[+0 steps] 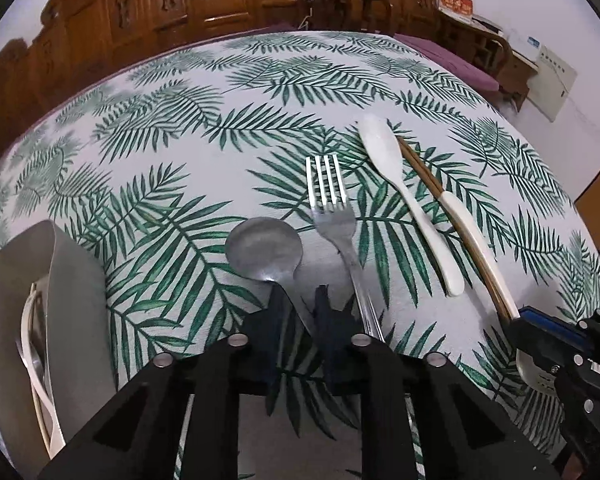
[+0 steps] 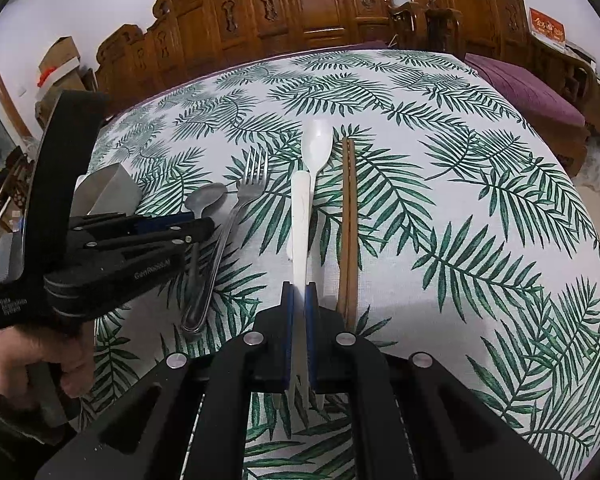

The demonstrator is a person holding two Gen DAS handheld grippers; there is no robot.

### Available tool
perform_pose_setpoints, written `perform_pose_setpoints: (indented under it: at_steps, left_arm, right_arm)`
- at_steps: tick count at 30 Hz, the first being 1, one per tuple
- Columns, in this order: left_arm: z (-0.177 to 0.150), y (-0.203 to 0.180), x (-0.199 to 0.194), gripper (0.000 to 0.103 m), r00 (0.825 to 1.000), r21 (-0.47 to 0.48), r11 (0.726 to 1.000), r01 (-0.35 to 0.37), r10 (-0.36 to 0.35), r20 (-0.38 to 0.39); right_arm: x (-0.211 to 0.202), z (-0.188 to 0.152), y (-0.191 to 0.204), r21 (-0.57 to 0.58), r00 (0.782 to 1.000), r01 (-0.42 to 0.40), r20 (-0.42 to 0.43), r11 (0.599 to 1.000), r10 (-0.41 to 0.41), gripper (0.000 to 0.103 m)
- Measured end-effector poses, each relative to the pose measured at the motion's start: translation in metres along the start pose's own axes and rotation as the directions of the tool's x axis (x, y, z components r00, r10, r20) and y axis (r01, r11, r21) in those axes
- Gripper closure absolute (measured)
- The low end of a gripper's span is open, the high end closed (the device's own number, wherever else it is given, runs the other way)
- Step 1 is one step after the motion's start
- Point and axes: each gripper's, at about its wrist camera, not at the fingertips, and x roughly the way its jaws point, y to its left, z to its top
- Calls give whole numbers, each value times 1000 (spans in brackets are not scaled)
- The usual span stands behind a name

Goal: Organize utensils
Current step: 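Grasp the steel spoon by its handle with the left tool, then carry the steel spoon over the grey tray with the left tool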

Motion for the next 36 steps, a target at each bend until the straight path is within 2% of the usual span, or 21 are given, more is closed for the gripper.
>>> perform_pose_setpoints:
  at_steps: [4, 14, 27, 36]
  left_arm:
    - [-1, 7, -3, 98, 1000, -5, 1000, -7, 7, 0]
    - [-11, 7, -32, 99, 999, 41, 999, -15, 14, 44]
    - [-25, 15, -82, 98, 995, 43, 999, -3, -2, 104]
    - [-31, 35, -118, 98, 988, 25, 1000, 5, -9, 155]
  right_arm:
    - [-1, 0, 4, -7, 1000, -6, 1, 1000, 6, 96]
    - [-3, 2, 10, -21, 1000, -22, 13, 1000, 22, 96]
    - [-11, 2, 24, -55, 998, -41, 34, 998, 43, 96]
    - [-33, 8, 56, -126, 996, -41, 67, 991, 50, 96]
